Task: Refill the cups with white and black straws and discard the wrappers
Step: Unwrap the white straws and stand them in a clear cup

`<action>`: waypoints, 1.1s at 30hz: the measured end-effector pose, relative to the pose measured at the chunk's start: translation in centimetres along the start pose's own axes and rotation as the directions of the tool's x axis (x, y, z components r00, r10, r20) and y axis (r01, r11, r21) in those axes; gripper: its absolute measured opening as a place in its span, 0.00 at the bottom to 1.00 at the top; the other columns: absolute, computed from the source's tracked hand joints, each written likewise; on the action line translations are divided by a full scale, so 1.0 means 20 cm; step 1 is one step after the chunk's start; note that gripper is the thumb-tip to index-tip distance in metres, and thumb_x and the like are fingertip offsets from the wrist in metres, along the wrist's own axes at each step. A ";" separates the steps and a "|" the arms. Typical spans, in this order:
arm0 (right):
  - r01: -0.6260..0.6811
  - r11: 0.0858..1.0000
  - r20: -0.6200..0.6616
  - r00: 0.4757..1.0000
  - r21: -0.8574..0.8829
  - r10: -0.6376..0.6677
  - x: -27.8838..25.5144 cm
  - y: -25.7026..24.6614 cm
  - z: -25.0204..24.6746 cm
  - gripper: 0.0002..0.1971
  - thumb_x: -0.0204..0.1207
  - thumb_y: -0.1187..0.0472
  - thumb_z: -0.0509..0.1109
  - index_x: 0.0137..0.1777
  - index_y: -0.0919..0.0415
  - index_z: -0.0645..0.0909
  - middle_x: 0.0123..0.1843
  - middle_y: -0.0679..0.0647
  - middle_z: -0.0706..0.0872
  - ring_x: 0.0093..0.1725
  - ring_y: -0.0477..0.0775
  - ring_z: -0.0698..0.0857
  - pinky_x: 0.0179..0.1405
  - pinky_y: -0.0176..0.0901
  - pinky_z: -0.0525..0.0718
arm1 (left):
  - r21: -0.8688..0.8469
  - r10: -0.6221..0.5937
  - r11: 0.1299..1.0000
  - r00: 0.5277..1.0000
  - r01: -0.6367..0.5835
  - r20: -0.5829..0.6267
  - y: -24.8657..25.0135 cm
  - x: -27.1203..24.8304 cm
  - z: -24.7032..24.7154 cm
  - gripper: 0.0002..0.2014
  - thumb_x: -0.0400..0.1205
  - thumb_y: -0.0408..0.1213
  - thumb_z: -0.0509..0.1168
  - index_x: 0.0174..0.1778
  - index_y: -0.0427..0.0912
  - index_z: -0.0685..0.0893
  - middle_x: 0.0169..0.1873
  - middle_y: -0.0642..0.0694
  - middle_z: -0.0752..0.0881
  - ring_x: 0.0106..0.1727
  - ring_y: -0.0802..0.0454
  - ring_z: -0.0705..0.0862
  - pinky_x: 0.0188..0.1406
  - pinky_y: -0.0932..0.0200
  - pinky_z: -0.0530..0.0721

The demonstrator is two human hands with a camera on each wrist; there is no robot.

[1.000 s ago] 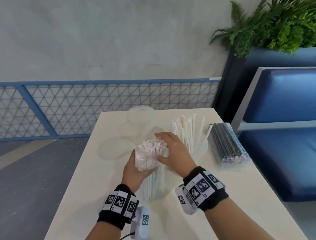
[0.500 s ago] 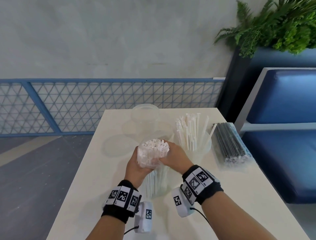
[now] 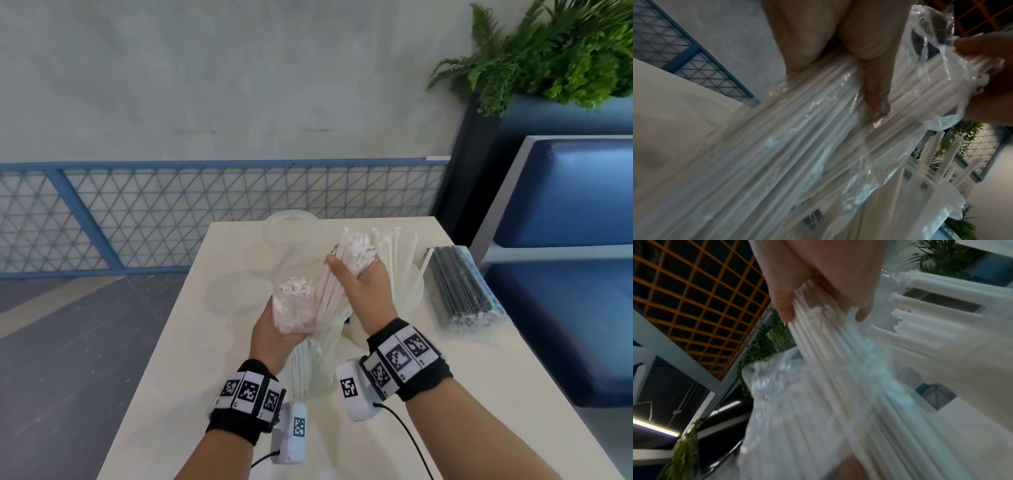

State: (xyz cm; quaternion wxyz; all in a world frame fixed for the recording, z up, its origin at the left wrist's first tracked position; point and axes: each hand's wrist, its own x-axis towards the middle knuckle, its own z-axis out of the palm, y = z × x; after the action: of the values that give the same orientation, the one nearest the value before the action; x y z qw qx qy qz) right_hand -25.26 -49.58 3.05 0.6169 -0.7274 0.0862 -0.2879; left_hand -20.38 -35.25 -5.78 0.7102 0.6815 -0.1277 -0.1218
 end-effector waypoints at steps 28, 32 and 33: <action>-0.292 0.953 0.102 0.953 0.077 0.284 0.02 0.04 -0.06 0.40 0.48 0.41 0.84 0.58 0.64 0.82 0.54 0.56 0.90 0.55 0.54 0.88 0.58 0.56 0.86 | 0.147 0.004 0.989 0.999 0.002 -0.042 0.03 0.00 0.02 0.29 0.65 0.29 0.79 0.58 0.54 0.79 0.47 0.62 0.84 0.52 0.64 0.83 0.48 0.68 0.80; -0.222 0.963 -0.058 0.971 0.153 0.233 0.03 -0.05 -0.07 0.32 0.59 0.48 0.81 0.54 0.72 0.81 0.50 0.65 0.89 0.49 0.60 0.89 0.50 0.51 0.89 | 0.141 -0.012 0.990 0.999 0.017 -0.034 0.03 0.01 0.02 0.29 0.64 0.29 0.80 0.55 0.56 0.79 0.48 0.61 0.84 0.52 0.66 0.82 0.50 0.63 0.80; -0.198 0.960 -0.119 0.967 0.198 0.224 0.06 -0.08 -0.08 0.25 0.64 0.54 0.80 0.54 0.73 0.81 0.48 0.66 0.89 0.46 0.60 0.89 0.47 0.49 0.89 | 0.132 -0.019 0.991 0.999 0.023 -0.033 0.02 0.01 0.02 0.29 0.63 0.29 0.81 0.54 0.56 0.80 0.48 0.60 0.85 0.52 0.64 0.83 0.52 0.61 0.81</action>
State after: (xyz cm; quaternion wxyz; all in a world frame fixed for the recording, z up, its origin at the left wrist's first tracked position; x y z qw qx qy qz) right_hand -25.50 -51.10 4.95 0.7014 -0.6316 0.1796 -0.2774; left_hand -20.23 -35.63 -5.30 0.6639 0.7303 -0.1172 -0.1099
